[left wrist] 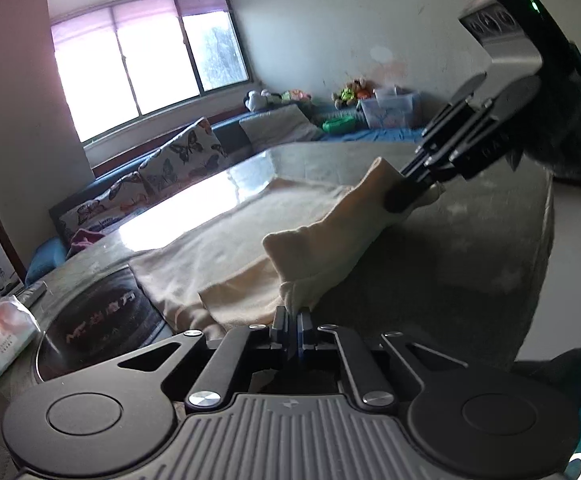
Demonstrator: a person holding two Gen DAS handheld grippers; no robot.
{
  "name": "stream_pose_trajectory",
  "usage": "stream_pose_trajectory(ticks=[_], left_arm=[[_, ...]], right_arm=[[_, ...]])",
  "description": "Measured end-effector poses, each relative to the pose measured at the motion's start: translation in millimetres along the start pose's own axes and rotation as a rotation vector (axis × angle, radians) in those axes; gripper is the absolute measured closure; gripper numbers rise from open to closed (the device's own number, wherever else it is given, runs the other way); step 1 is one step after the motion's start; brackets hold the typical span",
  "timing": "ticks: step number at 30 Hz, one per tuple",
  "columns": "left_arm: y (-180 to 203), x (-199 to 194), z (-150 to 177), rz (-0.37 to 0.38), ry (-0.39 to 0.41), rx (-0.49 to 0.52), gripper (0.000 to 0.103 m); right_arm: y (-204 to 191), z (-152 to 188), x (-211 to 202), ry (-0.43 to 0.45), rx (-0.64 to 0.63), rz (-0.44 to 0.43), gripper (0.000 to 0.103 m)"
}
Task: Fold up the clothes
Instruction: 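Lift the hem with both grippers and fold it toward the collar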
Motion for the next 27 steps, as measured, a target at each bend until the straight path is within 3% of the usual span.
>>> stream_pose_trajectory(ticks=[13,20,27], left_arm=[[24,-86,-6,0.025,0.037,-0.050,0.099],[9,-72,-24,-0.020,0.070,-0.047,0.099],[-30,-20,-52,-0.052,0.085,-0.031,0.099]], right_arm=[[-54,23,-75,0.002,-0.015,-0.080,0.094],[-47,8,-77,0.042,0.018,-0.059,0.094],[-6,-35,-51,0.058,0.051,-0.036,0.094]])
Point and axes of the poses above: each gripper's, at about its wrist camera, not at the fingertips, and x roughly the way its jaws point, y to its right, z to its underside, the point moved 1 cm from there along x, roughly the way its jaws point, and after that the axes turned 5 degrees about x, right-handed, at the moved point
